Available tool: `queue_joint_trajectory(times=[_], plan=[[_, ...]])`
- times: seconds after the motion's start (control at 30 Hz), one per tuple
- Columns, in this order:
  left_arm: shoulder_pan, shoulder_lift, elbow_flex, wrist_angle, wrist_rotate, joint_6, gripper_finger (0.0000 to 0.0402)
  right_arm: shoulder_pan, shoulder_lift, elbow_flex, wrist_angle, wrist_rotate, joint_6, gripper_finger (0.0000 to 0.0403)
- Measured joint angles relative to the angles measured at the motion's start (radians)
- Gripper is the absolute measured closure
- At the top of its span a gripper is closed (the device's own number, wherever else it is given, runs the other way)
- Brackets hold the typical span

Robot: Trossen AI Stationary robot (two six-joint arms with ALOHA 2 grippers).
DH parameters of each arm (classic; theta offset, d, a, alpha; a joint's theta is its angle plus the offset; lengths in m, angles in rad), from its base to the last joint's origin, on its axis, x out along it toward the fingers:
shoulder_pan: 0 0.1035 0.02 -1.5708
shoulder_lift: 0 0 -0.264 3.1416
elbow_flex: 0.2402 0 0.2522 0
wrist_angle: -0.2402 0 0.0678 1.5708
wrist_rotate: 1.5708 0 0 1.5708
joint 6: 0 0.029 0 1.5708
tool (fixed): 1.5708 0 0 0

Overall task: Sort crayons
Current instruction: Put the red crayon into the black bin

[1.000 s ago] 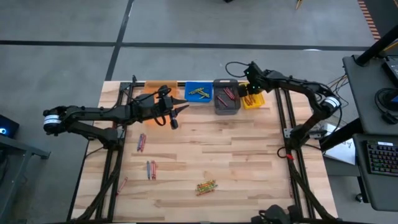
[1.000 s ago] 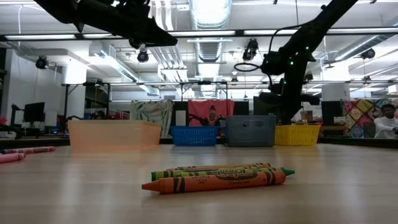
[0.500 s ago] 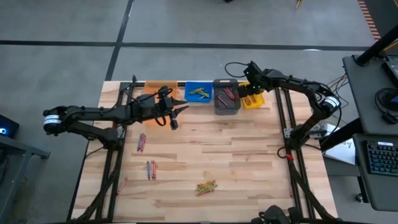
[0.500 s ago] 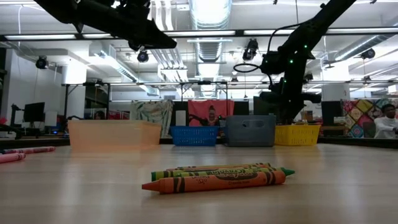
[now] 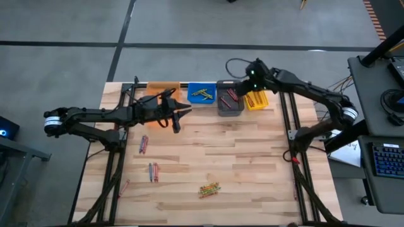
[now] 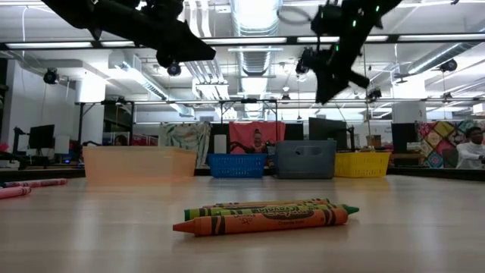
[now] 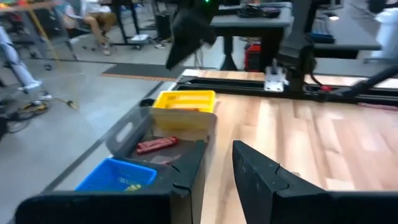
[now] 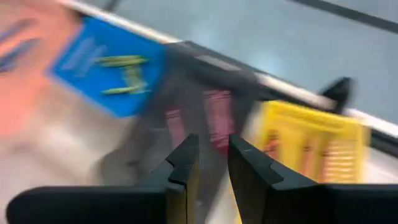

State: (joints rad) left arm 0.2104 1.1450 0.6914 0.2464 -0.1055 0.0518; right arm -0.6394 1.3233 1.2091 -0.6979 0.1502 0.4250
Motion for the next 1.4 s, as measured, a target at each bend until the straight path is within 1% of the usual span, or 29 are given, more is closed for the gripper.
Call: queue_joint_trajectory(times=[0.1, 0.17, 0.23, 0.33, 0.5, 0.6, 0.67, 0.9, 0.97, 1.07, 1.13, 1.27, 1.33, 1.4], plan=[[0.0, 0.0, 0.0, -0.005, 0.015, -0.022, 0.0337, 0.114, -0.05, -0.001, -0.006, -0.014, 0.05, 0.0332], [0.0, 0.0, 0.0, -0.006, 0.016, -0.044, 0.0337, 0.193, -0.074, -0.001, -0.028, -0.07, 0.088, 0.0332], [0.0, 0.0, 0.0, -0.015, 0.017, -0.055, 0.0337, 0.279, -0.084, -0.003, -0.052, -0.119, 0.148, 0.0331], [0.0, 0.0, 0.0, -0.023, 0.018, -0.058, 0.0337, 0.42, -0.083, -0.012, -0.096, -0.134, 0.247, 0.0331], [0.0, 0.0, 0.0, -0.029, 0.019, -0.062, 0.0337, 0.639, -0.035, -0.025, -0.188, -0.149, 0.471, 0.0332], [0.0, 0.0, 0.0, -0.032, 0.019, -0.061, 0.0337, 0.753, 0.007, -0.034, -0.237, -0.205, 0.608, 0.0334], [0.0, 0.0, 0.0, -0.032, 0.019, -0.061, 0.0337, 0.821, 0.038, -0.035, -0.293, -0.266, 0.691, 0.0335], [0.0, 0.0, 0.0, -0.036, 0.019, -0.054, 0.0337, 1.002, 0.163, -0.056, -0.53, -0.468, 0.967, 0.0335], [0.0, 0.0, 0.0, -0.037, 0.019, -0.045, 0.0337, 1.046, 0.199, -0.076, -0.556, -0.529, 1.042, 0.0335], [0.0, 0.0, 0.0, -0.038, 0.019, -0.041, 0.0337, 1.113, 0.251, -0.118, -0.55, -0.641, 1.132, 0.0335], [0.0, 0.0, 0.0, -0.039, 0.019, -0.037, 0.0337, 1.161, 0.292, -0.143, -0.552, -0.721, 1.159, 0.0335], [0.0, 0.0, 0.0, -0.039, 0.019, -0.011, 0.0337, 1.242, 0.365, -0.175, -0.551, -0.819, 1.175, 0.0335], [0.0, 0.0, 0.0, -0.039, 0.019, -0.008, 0.0337, 1.269, 0.394, -0.189, -0.55, -0.849, 1.175, 0.0335], [0.0, 0.0, 0.0, -0.039, 0.019, -0.008, 0.0337, 1.289, 0.416, -0.204, -0.55, -0.857, 1.174, 0.0335]])
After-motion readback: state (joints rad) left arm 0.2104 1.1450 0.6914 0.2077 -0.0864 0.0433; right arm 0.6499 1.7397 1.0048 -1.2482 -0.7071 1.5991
